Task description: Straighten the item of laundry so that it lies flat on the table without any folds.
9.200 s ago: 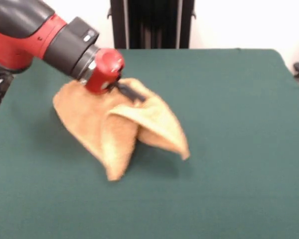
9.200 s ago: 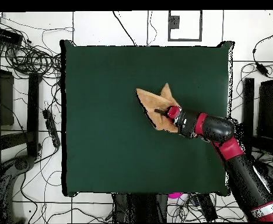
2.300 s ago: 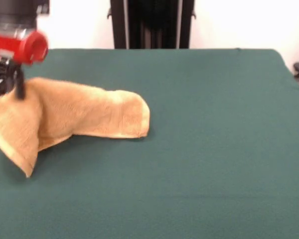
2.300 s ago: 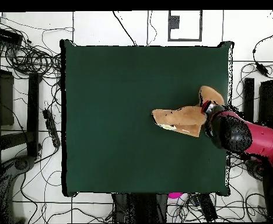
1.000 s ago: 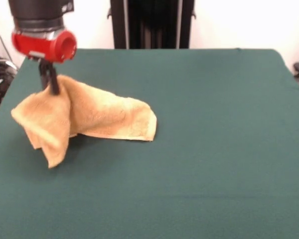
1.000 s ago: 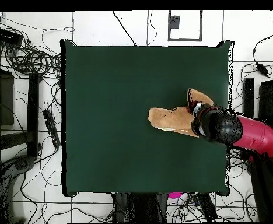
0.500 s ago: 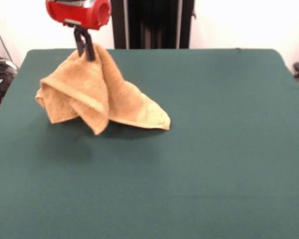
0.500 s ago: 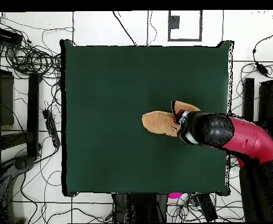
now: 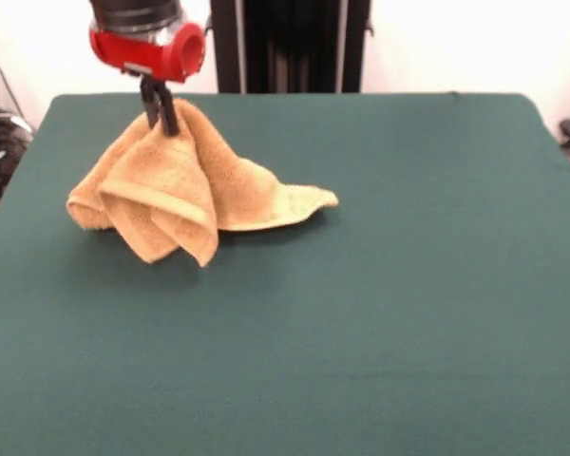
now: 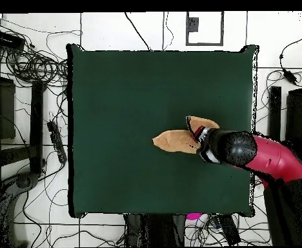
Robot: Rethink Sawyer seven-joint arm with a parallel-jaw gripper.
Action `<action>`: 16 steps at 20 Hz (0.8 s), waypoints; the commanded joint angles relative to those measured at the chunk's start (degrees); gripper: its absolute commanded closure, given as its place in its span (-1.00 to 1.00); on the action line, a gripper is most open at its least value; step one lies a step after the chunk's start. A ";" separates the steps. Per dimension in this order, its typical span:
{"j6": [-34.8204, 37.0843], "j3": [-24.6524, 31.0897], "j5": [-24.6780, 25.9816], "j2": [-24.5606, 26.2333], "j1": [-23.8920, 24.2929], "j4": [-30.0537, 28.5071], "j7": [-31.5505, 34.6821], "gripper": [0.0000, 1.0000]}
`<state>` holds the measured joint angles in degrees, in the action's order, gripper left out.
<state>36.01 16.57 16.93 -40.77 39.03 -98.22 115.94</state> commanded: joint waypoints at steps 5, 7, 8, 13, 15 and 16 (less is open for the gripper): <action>-19.49 -4.09 15.98 10.66 -1.18 0.85 -0.56 1.00; -20.80 -3.68 17.09 11.48 -0.27 1.05 -0.81 1.00; -21.16 -2.93 17.49 11.99 0.50 1.12 -1.37 1.00; -22.78 -0.42 20.14 14.60 3.29 2.92 -3.24 1.00; -24.17 -1.04 21.01 14.77 2.89 3.61 -2.31 1.00; -24.73 -1.24 21.41 14.80 2.71 3.74 -2.05 1.00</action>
<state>14.80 12.81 33.80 -29.87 42.99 -97.44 115.94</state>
